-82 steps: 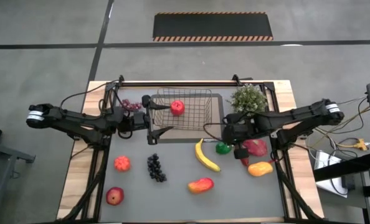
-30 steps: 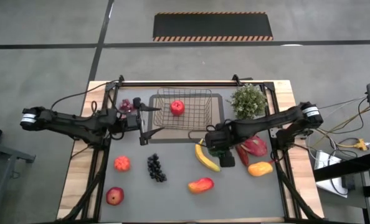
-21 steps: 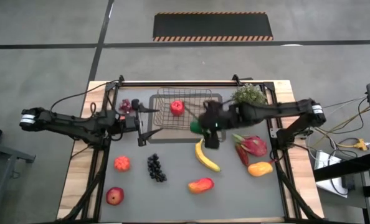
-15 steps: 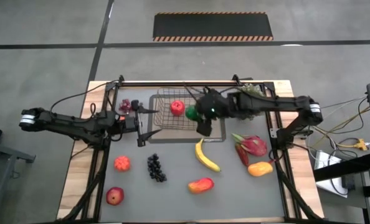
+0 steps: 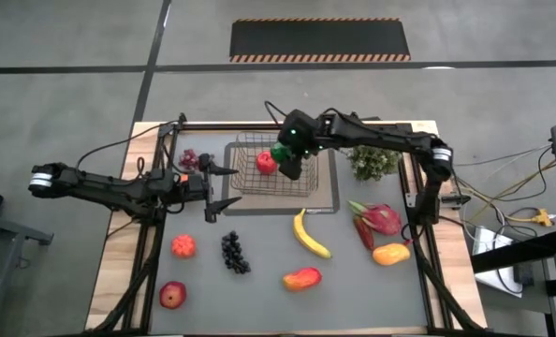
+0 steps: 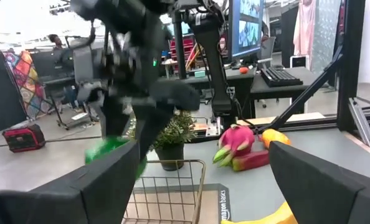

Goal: Build produce basket
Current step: Put the lime into the wire basket

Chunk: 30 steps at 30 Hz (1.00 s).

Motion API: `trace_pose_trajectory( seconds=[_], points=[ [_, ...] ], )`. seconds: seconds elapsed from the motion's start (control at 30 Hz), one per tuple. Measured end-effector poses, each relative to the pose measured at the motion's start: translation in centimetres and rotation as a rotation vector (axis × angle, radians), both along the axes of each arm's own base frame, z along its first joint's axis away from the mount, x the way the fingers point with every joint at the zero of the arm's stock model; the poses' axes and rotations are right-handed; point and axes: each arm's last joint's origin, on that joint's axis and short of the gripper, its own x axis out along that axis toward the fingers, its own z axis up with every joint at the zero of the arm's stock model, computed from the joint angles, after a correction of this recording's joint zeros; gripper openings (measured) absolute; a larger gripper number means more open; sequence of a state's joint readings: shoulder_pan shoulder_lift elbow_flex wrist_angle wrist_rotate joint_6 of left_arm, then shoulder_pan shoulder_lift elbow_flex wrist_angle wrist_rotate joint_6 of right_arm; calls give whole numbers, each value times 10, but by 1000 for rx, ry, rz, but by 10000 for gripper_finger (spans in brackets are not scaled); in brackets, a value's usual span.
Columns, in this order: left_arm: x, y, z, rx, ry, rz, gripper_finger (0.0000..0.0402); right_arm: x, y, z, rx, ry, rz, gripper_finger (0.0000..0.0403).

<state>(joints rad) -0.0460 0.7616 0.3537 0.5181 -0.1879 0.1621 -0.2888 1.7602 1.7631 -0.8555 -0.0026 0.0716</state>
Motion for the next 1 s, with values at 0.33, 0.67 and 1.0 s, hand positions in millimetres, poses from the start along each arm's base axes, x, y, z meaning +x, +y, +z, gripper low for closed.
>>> trace_pose_trajectory(
  seconds=[0.33,0.67,1.0],
  points=[
    [0,0,0,0,3,0,336,8,-8,-43,26,207,-40,242],
    [0,0,-1,-24,2,-3,336,17,-21,-77,-61,322,-80,242],
    [0,0,-1,-24,2,-3,336,28,-25,-112,-51,391,-76,243]
  ],
)
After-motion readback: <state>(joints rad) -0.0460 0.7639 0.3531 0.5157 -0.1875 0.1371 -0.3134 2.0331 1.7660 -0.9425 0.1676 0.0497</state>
